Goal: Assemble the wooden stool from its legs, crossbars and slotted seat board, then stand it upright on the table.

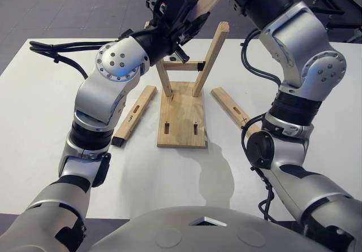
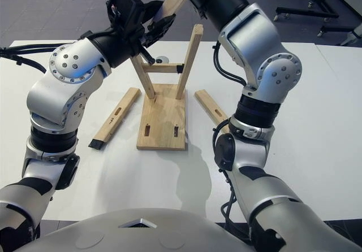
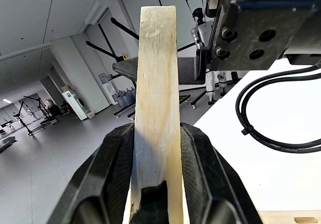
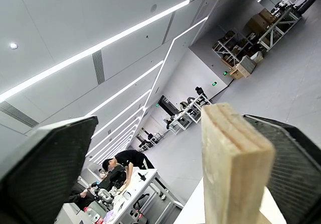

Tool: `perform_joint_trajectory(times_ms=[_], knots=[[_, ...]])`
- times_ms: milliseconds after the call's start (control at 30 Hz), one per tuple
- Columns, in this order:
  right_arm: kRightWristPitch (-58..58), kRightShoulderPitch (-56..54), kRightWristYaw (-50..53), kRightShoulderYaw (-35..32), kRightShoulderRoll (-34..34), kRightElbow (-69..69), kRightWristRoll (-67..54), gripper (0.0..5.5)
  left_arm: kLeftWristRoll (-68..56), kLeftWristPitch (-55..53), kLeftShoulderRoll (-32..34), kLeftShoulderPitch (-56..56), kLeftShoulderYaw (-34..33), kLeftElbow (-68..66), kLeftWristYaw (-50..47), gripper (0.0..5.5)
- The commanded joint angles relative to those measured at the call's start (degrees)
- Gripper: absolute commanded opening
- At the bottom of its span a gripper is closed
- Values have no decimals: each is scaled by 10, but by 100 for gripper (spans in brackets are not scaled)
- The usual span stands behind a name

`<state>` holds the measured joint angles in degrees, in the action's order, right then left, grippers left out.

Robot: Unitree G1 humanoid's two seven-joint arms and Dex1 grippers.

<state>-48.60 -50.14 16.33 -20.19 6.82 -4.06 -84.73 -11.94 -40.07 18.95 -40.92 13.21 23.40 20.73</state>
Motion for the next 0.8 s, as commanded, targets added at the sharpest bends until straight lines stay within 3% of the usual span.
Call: perform_joint_trajectory(times_ms=[33, 800], knots=[[-1, 19, 9, 6, 6, -1, -11, 462, 8, -3, 4, 3, -2, 2, 9, 127], [11, 32, -2, 12, 24, 5, -18, 63, 19, 0, 0, 9, -2, 3, 18, 127]])
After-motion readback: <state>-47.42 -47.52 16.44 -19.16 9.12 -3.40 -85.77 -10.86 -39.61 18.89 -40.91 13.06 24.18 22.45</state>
